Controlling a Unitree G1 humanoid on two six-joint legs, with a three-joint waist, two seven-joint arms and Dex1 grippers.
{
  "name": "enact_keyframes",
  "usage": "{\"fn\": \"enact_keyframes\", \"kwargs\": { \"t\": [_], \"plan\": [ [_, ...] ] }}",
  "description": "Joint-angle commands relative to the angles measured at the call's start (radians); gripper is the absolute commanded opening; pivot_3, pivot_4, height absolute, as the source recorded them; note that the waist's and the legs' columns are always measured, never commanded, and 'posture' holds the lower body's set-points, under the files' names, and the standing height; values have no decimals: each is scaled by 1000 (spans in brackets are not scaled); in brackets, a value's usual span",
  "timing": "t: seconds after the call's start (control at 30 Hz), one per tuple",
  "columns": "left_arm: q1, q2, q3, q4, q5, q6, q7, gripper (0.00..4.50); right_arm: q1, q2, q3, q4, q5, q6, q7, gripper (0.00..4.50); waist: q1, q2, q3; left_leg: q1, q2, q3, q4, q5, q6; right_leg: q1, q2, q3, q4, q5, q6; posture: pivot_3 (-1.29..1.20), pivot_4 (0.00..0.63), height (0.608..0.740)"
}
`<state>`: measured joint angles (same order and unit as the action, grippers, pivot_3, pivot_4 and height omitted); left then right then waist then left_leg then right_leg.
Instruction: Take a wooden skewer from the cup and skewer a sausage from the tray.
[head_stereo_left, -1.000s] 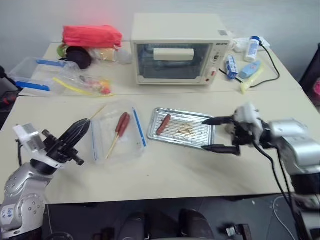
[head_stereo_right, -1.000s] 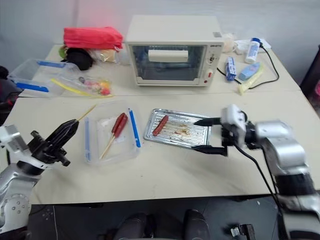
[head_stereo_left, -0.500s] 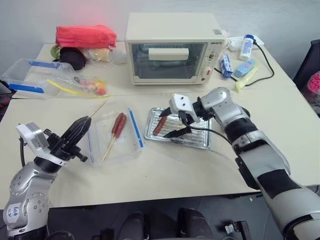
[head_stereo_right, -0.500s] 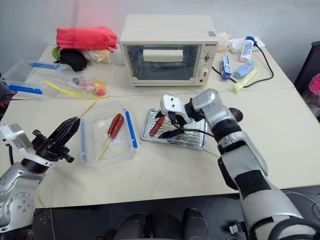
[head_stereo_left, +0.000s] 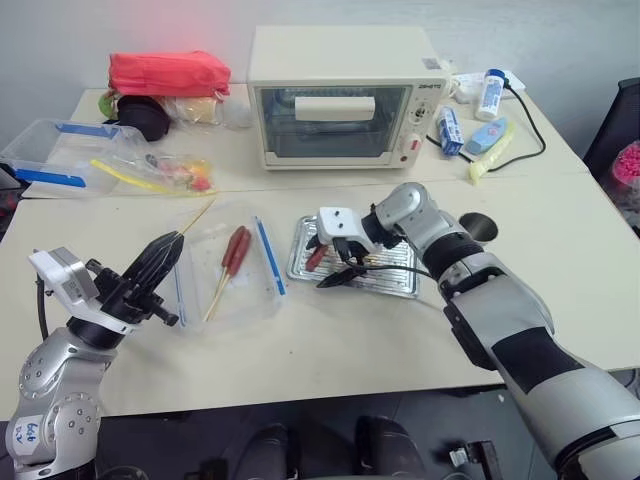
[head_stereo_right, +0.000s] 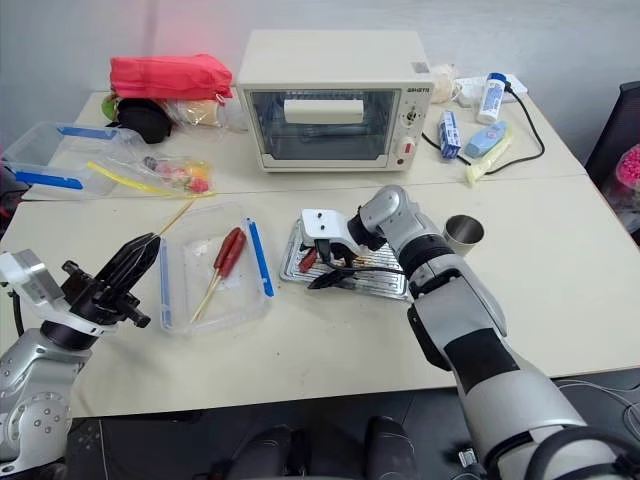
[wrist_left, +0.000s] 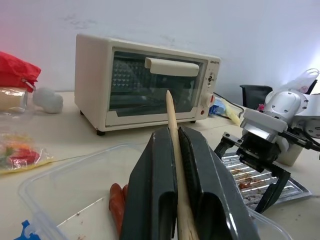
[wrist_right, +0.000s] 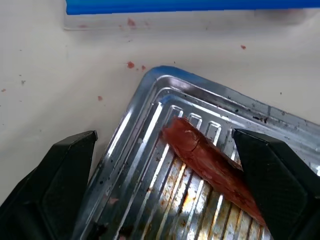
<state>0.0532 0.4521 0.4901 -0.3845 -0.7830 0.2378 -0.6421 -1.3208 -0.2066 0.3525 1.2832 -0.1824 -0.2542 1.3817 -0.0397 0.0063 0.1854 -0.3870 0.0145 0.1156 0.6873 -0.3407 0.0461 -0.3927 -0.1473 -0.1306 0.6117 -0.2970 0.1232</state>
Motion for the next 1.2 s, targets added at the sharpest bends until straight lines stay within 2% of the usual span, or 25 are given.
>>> {"fn": "enact_keyframes", "kwargs": {
  "t": [0.03, 0.2, 0.4, 0.53, 0.7, 0.93, 1.03, 1.2],
  "plan": [
    [10, 10, 9, -42, -9, -9, 5, 0, -32, -11, -19, -1, -8, 74, 42, 4486, 0, 0, 0, 0, 0, 0, 0, 0, 0, 0, 0, 0, 0, 0, 0, 0, 150, 740],
    [13, 13, 7, -45, -5, -8, 4, 0, -50, -34, -17, -10, -24, 143, 121, 4486, -1, 0, 0, 0, 0, 0, 0, 0, 0, 0, 0, 0, 0, 0, 0, 0, 150, 740],
    [15, 12, 4, -48, -1, -9, 6, 0, -50, -59, -62, -47, 3, 4, 137, 4486, -5, 0, 0, 0, 0, 0, 0, 0, 0, 0, 0, 0, 0, 0, 0, 0, 150, 740],
    [16, 11, 7, -46, 0, -12, 7, 0, -58, -77, -29, -53, -63, -176, 25, 4486, -9, 0, 0, 0, 0, 0, -1, 0, -1, 0, 0, 0, 0, 0, 0, 0, 150, 740],
    [12, 0, -3, -42, 6, -22, 13, 0, -44, -69, 29, -28, -147, -349, -38, 4486, -18, 0, 0, 0, 0, 0, -2, 0, -2, -1, 0, 0, 0, 0, -1, 0, 150, 740],
    [5, 0, -6, -33, 7, -29, 15, 0, -44, -57, 56, 13, -209, -369, -117, 4486, -18, 0, 0, 0, 0, 0, -2, 1, -2, -1, 1, 0, 0, 0, -1, 0, 150, 740],
    [6, -1, -9, -32, 7, -32, 16, 0, -55, -51, 60, 28, -220, -307, -87, 3887, -18, 0, 0, 1, 0, -1, -2, 1, -2, 0, 1, 0, 0, 0, -1, 0, 150, 740],
    [5, 0, -14, -32, 7, -36, 18, 0, -73, -58, 76, 38, -247, -193, -78, 2172, -17, 0, 0, 1, 0, -1, -2, 1, -2, 0, 0, 1, 0, -1, -1, 0, 150, 740]
  ]
}}
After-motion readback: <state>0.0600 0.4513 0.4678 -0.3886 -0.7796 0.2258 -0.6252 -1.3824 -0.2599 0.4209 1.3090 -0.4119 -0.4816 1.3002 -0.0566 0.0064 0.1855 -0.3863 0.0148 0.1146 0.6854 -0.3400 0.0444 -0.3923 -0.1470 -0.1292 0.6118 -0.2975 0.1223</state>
